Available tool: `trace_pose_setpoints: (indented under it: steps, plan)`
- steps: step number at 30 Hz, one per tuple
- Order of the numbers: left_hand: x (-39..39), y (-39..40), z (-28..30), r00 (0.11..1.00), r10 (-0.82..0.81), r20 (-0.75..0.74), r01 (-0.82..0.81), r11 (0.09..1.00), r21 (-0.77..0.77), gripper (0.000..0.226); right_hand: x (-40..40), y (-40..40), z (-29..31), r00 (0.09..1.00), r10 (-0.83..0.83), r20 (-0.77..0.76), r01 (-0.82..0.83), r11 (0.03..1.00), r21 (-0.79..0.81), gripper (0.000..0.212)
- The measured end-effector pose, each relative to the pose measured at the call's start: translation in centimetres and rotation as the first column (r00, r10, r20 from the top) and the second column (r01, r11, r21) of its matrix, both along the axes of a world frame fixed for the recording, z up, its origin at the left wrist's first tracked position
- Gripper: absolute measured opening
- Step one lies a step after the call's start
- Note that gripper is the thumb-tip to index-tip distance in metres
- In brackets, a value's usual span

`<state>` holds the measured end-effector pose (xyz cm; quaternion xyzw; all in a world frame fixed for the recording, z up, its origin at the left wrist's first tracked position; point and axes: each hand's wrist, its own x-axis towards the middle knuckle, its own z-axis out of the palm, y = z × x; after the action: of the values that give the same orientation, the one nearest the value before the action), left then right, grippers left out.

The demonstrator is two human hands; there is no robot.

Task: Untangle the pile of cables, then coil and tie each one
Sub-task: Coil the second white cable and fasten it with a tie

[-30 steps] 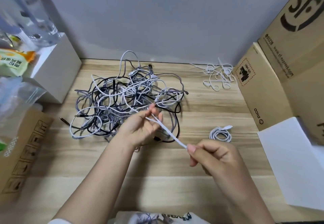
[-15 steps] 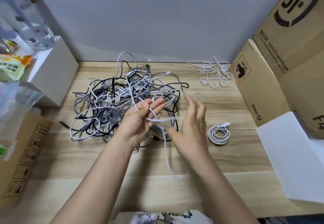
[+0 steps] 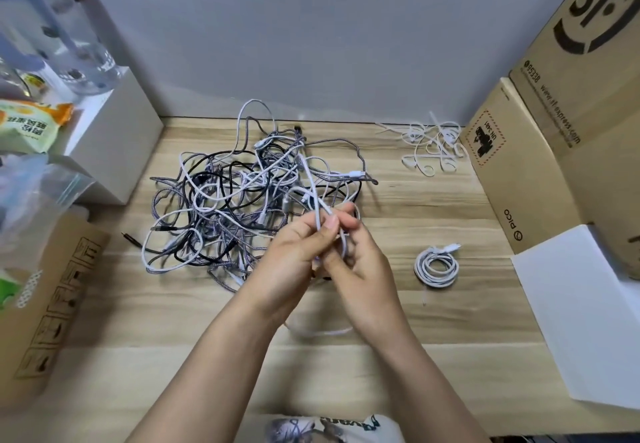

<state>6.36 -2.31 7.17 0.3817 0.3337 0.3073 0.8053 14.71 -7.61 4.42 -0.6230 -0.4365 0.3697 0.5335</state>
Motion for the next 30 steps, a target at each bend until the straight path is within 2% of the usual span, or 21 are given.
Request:
trace_pose_setpoints:
  steps: [3, 5, 7, 11, 13, 16, 19, 22, 24, 26, 28, 29, 30]
  plan:
    - [-0.3, -0.2, 0.6, 1.000, -0.003, -0.018, 0.004, 0.997, 0.073, 0.011, 0.5, -1.6, 1.1, 0.994, 0.028, 0.102, -0.034, 0.998, 0.057, 0.021]
    - [-0.5, 0.3, 1.1, 0.993, 0.097, 0.070, -0.094, 0.995, -0.042, 0.010, 1.2, -2.5, 1.6, 0.994, 0.040, 0.104, -0.045, 0.998, 0.052, 0.020]
    - [-0.8, 0.9, 1.6, 0.968, 0.190, 0.163, -0.163, 0.973, -0.162, 0.012, 1.8, -3.4, 1.9, 0.994, 0.018, 0.110, -0.021, 0.999, 0.035, 0.032]
    - [-0.6, 1.5, 2.0, 0.957, 0.214, 0.194, -0.174, 0.963, -0.205, 0.014, 2.5, -4.5, 1.8, 0.991, -0.037, 0.128, 0.039, 0.999, -0.017, 0.053]
    - [-0.6, 2.2, 2.0, 0.933, 0.271, 0.234, -0.211, 0.944, -0.253, 0.015, 2.8, -4.8, 2.1, 0.993, -0.074, 0.088, 0.073, 0.997, 0.007, 0.057]
    - [-1.7, 4.1, 1.7, 0.877, 0.406, 0.257, -0.314, 0.889, -0.334, 0.030, 3.6, -5.1, 2.4, 0.992, -0.122, -0.006, 0.122, 0.992, 0.018, 0.053]
    - [-3.0, 5.3, 1.3, 0.864, 0.464, 0.194, -0.396, 0.865, -0.308, 0.032, 4.9, -5.2, 1.1, 0.988, -0.130, -0.087, 0.121, 0.988, -0.097, 0.055]
    - [-3.2, 4.8, 1.5, 0.922, 0.361, 0.142, -0.335, 0.925, -0.178, 0.028, 5.5, -5.0, -1.1, 0.994, 0.094, 0.055, -0.069, 0.936, -0.344, 0.056]
    - [-3.0, 3.7, 1.6, 0.964, 0.256, 0.067, -0.250, 0.965, -0.086, 0.023, 5.0, -4.9, -2.4, 0.956, 0.251, 0.151, -0.169, 0.894, -0.414, 0.038]
    - [-2.5, 2.5, 1.5, 0.987, 0.158, 0.031, -0.157, 0.987, -0.039, 0.017, 4.1, -4.7, -2.8, 0.939, 0.293, 0.181, -0.199, 0.892, -0.407, 0.012]
    - [-1.9, 1.2, 1.4, 0.992, 0.107, 0.061, -0.104, 0.994, -0.046, 0.016, 3.5, -4.4, -2.1, 0.940, 0.264, 0.215, -0.177, 0.919, -0.353, 0.036]
    - [-1.6, 0.7, 1.4, 0.993, 0.090, 0.080, -0.086, 0.995, -0.047, 0.018, 3.2, -4.2, -1.4, 0.957, 0.240, 0.162, -0.183, 0.935, -0.303, 0.040]
    - [-1.4, 0.1, 1.4, 0.994, 0.062, 0.089, -0.060, 0.998, -0.021, 0.020, 2.7, -4.0, -0.6, 0.970, 0.240, 0.047, -0.222, 0.944, -0.245, 0.038]
